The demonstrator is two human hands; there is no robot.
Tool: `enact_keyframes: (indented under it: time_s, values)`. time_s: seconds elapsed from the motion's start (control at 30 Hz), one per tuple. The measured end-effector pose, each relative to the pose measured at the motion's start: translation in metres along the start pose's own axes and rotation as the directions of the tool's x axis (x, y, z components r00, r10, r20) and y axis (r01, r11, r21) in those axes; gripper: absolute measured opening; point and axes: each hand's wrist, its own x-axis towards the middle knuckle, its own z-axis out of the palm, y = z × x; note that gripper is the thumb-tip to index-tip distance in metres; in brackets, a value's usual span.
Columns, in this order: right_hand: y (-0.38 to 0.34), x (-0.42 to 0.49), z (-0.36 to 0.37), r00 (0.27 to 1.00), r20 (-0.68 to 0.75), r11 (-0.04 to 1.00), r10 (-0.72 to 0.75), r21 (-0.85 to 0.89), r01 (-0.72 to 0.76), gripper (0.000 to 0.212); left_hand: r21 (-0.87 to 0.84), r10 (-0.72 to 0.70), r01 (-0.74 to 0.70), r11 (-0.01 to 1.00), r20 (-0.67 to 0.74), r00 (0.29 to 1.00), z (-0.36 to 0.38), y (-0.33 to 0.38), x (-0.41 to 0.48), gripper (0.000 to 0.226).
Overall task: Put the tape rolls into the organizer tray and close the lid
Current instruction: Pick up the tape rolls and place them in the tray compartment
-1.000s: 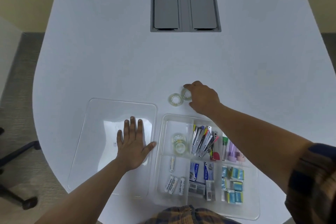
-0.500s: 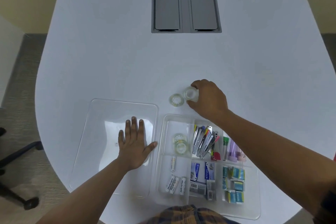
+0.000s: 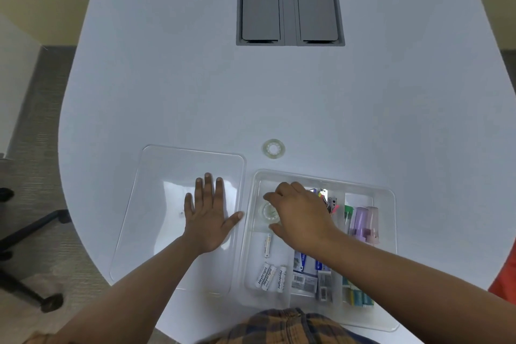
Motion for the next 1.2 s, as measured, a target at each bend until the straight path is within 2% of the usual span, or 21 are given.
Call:
enact_keyframes:
  time_s: [0.17,0.33,0.47,0.67,0.8,0.93,1.0,1.07,1.2]
  values:
    - [-0.002,0.007,0.007,1.000,0.026,1.000,0.009,-0.024,-0.008,0.051,-0.014,-0.002,0.001,1.000,-0.009,1.000,0.001,0.000,0.000,0.097]
    - [0.000,0.006,0.008,0.999,0.040,0.999,0.024,0.030,-0.025,0.048,-0.011,0.001,-0.002,1.000,-0.011,1.000,0.003,-0.002,0.002,0.096]
    - [0.008,0.008,0.000,0.998,0.002,0.991,0.069,0.113,-0.069,0.043,-0.011,0.008,-0.008,1.000,-0.013,1.000,0.004,-0.003,0.002,0.094]
    - [0.027,0.028,-0.027,0.980,-0.130,0.969,0.150,0.216,-0.119,0.030,-0.010,0.009,-0.009,1.000,-0.007,1.000,0.004,-0.003,0.002,0.095]
    - [0.045,0.055,-0.036,0.983,-0.115,0.970,0.143,0.211,-0.117,0.026,-0.004,0.009,-0.009,1.000,0.002,1.000,0.002,-0.002,0.002,0.095]
    - [0.062,0.080,-0.035,0.984,-0.093,0.977,0.154,0.161,-0.138,0.034,0.001,0.003,-0.003,1.000,0.001,1.000,0.000,0.000,0.000,0.095]
    - [0.070,0.092,-0.034,0.984,-0.071,0.966,0.162,0.215,-0.144,0.040,0.001,0.002,-0.002,1.000,0.007,1.000,-0.001,0.000,0.000,0.096]
    - [0.079,0.102,-0.031,0.982,-0.041,0.945,0.187,0.281,-0.168,0.050,-0.004,0.004,-0.004,1.000,0.017,1.000,-0.001,-0.001,0.001,0.097]
    - [0.087,0.113,-0.025,0.988,0.034,0.954,0.153,0.257,-0.156,0.072,0.000,0.010,-0.010,1.000,0.030,1.000,-0.002,-0.001,0.002,0.097]
